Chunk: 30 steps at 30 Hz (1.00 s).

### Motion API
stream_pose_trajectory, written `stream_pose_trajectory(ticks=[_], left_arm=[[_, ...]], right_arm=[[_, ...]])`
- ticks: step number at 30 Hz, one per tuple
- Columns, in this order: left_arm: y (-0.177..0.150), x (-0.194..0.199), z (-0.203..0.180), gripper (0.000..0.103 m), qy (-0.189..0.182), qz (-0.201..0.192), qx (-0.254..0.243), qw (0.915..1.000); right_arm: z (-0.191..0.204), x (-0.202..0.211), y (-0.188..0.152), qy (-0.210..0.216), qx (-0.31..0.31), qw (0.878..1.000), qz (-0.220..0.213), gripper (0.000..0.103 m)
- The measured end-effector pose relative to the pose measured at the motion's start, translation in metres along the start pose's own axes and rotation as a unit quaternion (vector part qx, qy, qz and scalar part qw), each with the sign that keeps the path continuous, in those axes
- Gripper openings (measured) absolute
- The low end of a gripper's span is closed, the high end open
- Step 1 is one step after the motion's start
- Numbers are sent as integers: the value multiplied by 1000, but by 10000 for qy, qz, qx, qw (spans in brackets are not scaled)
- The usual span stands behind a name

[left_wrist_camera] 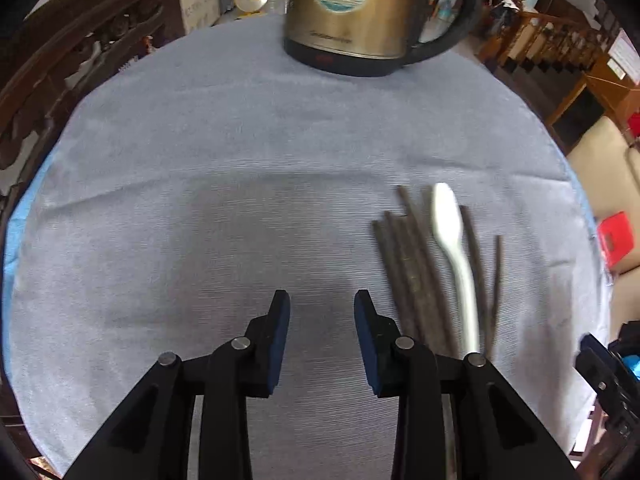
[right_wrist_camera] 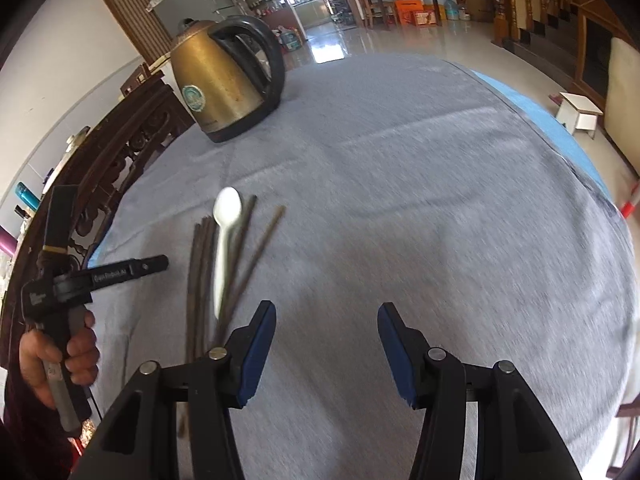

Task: Organize utensils
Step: 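Lower both open tools over the chopsticks lying by the white spoon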

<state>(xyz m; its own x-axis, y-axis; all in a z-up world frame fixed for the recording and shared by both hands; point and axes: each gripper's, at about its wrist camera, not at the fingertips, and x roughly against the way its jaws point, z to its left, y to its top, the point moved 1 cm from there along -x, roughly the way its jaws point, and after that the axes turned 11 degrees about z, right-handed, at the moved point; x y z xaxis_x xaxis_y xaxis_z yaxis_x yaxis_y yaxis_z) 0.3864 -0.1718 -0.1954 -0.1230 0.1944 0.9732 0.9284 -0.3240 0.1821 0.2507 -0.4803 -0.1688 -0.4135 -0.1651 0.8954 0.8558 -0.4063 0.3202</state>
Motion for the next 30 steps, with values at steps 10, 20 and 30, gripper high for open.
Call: stream_pose_trajectory(ticks=[10, 20, 30], left_arm=[[6, -14, -21, 27, 5, -215, -296, 9993], [-3, 4, 8, 3, 505, -49, -320, 9982], [15, 11, 19, 47, -657, 310, 458, 9963]], right_arm=[[33, -40, 43, 350, 259, 9985, 339, 50], [49, -80, 57, -65, -119, 9975, 700, 35], [74, -99, 77, -1124, 266, 9904, 759, 10]])
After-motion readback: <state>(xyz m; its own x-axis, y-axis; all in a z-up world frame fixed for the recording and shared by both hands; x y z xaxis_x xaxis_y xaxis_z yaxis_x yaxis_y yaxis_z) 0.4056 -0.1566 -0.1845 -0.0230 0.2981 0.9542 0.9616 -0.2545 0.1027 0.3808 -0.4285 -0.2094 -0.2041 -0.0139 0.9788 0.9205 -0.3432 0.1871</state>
